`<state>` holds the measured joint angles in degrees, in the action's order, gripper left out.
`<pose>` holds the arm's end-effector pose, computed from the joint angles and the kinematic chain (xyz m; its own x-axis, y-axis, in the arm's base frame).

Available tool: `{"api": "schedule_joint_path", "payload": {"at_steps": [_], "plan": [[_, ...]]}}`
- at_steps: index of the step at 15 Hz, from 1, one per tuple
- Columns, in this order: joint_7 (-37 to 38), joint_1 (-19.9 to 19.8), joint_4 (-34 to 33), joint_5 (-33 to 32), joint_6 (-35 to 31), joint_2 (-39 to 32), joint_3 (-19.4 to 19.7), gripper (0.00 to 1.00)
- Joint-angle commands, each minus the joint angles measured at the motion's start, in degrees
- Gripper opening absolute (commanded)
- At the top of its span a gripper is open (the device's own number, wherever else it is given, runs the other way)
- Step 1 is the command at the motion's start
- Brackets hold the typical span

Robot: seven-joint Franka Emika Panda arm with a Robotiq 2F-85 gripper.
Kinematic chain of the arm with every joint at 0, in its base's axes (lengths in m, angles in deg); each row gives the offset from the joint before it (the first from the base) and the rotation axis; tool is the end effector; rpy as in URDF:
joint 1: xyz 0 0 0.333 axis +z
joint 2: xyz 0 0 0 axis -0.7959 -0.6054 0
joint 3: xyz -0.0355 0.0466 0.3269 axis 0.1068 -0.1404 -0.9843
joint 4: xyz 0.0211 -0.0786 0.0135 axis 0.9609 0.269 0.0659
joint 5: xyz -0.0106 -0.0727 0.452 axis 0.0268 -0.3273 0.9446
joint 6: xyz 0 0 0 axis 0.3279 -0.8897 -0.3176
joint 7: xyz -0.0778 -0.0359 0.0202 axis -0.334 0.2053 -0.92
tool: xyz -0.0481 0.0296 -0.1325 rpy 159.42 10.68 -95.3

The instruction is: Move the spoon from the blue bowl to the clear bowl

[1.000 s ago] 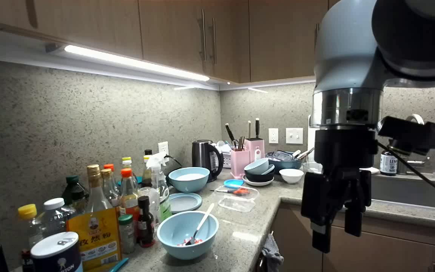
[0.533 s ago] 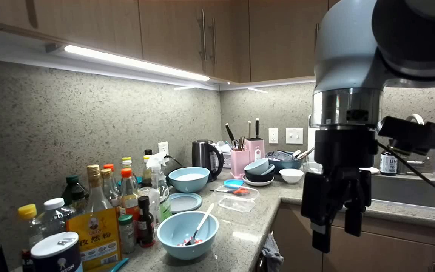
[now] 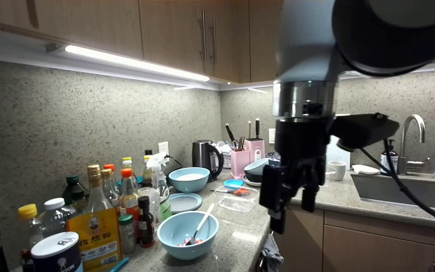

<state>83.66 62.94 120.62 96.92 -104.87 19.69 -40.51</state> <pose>0.3874 0.2130 0.3682 0.9971 0.0318 0.0690 0.0330 -0.9993 -0.0168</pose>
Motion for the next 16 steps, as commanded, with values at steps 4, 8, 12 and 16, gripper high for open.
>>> {"api": "schedule_joint_path", "payload": {"at_steps": [4,8,12,16], "plan": [[11.49,-4.91,-17.75,-17.54,-1.60,-17.86,-4.12,1.00],[8.64,-2.20,-15.21,-14.97,-1.65,-15.93,-1.22,1.00],[8.74,-2.63,-16.32,-15.25,-2.07,-17.38,-0.73,1.00],[10.66,-5.46,-20.54,-19.55,-3.06,-23.25,2.36,1.00]]}}
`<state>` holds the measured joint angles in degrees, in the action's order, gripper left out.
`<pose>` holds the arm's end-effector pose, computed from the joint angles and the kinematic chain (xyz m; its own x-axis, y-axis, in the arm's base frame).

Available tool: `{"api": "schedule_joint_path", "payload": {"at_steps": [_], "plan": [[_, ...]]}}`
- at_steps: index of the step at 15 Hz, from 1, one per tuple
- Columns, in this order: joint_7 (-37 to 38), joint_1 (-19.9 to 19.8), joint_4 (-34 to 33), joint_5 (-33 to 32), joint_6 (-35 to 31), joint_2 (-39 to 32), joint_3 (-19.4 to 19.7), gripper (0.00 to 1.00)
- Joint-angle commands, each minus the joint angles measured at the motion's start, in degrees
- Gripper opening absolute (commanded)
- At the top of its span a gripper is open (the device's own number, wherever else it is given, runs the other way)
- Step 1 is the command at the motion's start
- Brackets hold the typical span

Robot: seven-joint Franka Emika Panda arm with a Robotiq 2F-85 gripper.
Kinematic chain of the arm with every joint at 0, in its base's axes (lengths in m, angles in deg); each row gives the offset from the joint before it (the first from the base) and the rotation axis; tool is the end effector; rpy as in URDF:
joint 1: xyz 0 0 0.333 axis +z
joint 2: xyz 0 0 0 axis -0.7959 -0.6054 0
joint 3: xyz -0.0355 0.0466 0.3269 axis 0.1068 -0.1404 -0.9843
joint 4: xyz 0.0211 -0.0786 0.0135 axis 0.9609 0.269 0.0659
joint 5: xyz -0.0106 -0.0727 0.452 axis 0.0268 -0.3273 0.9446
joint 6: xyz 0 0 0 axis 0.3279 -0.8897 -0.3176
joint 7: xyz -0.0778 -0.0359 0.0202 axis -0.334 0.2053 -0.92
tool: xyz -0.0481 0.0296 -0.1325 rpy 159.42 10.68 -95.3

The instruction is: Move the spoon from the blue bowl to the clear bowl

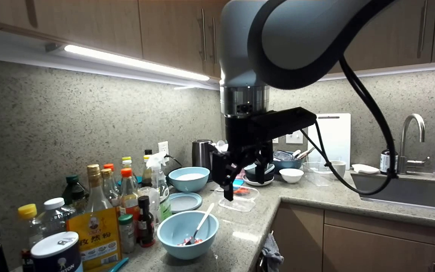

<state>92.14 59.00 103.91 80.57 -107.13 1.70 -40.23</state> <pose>0.4997 0.2202 0.3798 0.9887 0.0044 0.1497 -0.0106 -0.9950 0.0993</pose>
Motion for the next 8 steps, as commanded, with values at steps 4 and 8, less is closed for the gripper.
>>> {"api": "schedule_joint_path", "payload": {"at_steps": [4,8], "plan": [[5.20,-2.14,-9.31,-9.51,-0.19,-12.40,5.58,1.00],[8.09,-0.35,-15.41,-13.72,0.63,-19.61,8.82,1.00]]}}
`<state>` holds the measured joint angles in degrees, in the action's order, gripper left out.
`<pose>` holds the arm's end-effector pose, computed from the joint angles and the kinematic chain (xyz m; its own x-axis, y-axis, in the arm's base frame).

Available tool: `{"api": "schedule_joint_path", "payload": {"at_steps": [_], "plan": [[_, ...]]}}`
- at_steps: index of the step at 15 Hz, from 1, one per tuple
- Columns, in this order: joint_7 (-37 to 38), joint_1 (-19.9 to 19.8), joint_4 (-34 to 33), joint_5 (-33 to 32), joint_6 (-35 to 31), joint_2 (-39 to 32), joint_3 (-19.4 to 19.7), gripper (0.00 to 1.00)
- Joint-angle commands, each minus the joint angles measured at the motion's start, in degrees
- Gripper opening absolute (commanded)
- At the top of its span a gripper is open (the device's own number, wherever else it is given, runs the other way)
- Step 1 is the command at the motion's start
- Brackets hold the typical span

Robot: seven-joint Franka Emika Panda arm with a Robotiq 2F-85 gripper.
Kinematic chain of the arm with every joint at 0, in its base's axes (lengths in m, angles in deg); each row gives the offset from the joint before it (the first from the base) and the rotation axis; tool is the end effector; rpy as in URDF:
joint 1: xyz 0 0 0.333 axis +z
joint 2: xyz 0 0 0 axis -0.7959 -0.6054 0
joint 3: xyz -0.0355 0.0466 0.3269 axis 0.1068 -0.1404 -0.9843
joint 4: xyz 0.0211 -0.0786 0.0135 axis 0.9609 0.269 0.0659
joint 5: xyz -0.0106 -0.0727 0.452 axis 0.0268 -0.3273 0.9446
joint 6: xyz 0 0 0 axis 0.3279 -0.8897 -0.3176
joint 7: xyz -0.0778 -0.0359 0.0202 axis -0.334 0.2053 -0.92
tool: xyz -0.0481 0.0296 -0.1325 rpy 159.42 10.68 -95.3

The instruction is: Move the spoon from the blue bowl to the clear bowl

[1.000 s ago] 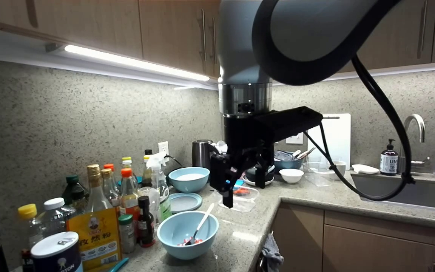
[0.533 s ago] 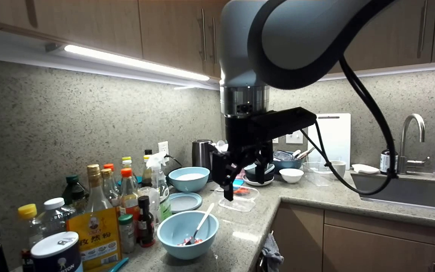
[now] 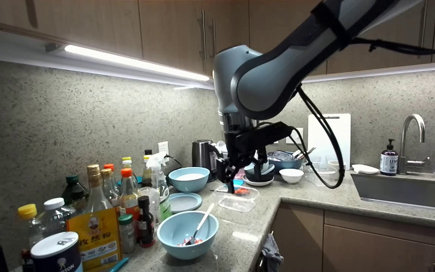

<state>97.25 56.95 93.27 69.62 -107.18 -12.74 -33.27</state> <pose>0.5943 0.1455 0.3389 0.9824 -0.1178 0.1448 -0.1443 -0.9714 0.1886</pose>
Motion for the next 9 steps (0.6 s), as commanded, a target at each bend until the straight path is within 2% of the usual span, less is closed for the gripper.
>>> {"api": "schedule_joint_path", "payload": {"at_steps": [1,8,9], "plan": [[2.58,2.21,-5.99,-2.84,0.78,-6.59,2.69,1.00],[0.59,4.08,-6.87,-0.91,0.53,-7.91,5.11,1.00],[3.22,3.97,-6.49,1.29,-3.49,-8.46,5.23,1.00]]}}
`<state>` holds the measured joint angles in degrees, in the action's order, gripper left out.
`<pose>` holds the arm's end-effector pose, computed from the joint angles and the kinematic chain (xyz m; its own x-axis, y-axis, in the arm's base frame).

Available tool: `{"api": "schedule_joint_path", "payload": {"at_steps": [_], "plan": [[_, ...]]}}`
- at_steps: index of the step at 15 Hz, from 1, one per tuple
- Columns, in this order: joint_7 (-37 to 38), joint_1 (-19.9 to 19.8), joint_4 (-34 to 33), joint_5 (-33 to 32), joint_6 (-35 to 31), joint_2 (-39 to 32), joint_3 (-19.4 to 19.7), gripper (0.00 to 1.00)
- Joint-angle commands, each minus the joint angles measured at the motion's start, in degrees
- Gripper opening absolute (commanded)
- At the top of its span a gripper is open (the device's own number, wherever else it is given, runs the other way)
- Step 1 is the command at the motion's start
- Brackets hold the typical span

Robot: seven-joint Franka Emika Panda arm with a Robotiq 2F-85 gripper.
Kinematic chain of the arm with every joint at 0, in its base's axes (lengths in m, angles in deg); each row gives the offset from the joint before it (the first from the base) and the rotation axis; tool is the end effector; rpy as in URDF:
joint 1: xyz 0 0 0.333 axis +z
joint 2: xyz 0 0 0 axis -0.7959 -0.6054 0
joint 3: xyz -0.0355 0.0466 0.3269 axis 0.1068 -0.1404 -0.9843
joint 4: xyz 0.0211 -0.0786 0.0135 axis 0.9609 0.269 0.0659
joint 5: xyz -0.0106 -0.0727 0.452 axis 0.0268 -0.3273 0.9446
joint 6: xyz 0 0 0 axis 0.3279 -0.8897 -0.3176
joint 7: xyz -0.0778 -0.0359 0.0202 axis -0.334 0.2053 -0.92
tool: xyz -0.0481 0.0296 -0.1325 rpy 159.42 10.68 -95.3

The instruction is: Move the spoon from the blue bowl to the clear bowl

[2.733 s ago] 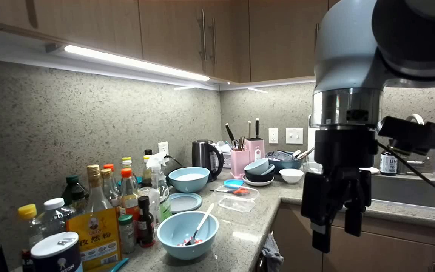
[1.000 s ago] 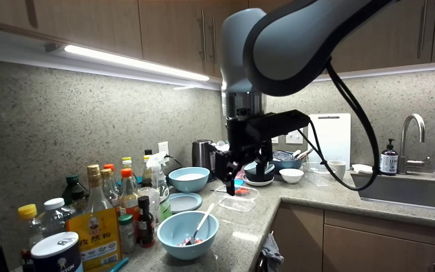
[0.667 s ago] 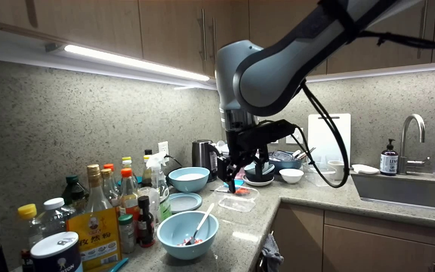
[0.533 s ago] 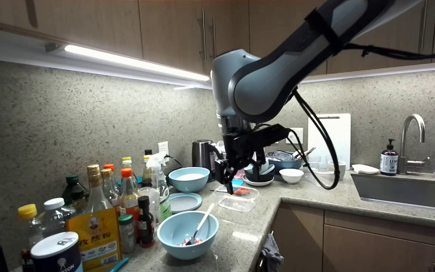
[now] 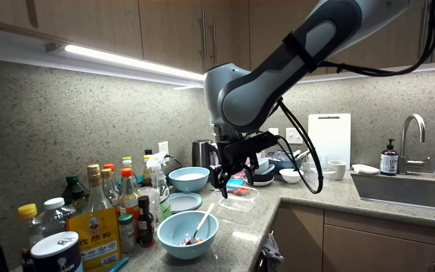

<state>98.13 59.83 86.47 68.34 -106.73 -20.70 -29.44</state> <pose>0.6331 0.1425 0.3118 0.9825 -0.1384 0.1250 -0.1617 -0.9661 0.2014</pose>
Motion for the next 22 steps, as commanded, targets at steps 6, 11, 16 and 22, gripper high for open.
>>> {"api": "schedule_joint_path", "payload": {"at_steps": [6,11,16,22], "plan": [[15.95,2.37,-6.32,3.17,-17.30,-10.92,7.03,1.00],[18.50,4.50,-7.89,3.65,-22.02,-13.98,11.40,1.00],[24.75,6.60,-7.49,4.54,-21.31,-14.44,12.37,1.00],[47.74,12.72,-7.82,1.00,-27.89,-18.30,18.22,1.00]]}}
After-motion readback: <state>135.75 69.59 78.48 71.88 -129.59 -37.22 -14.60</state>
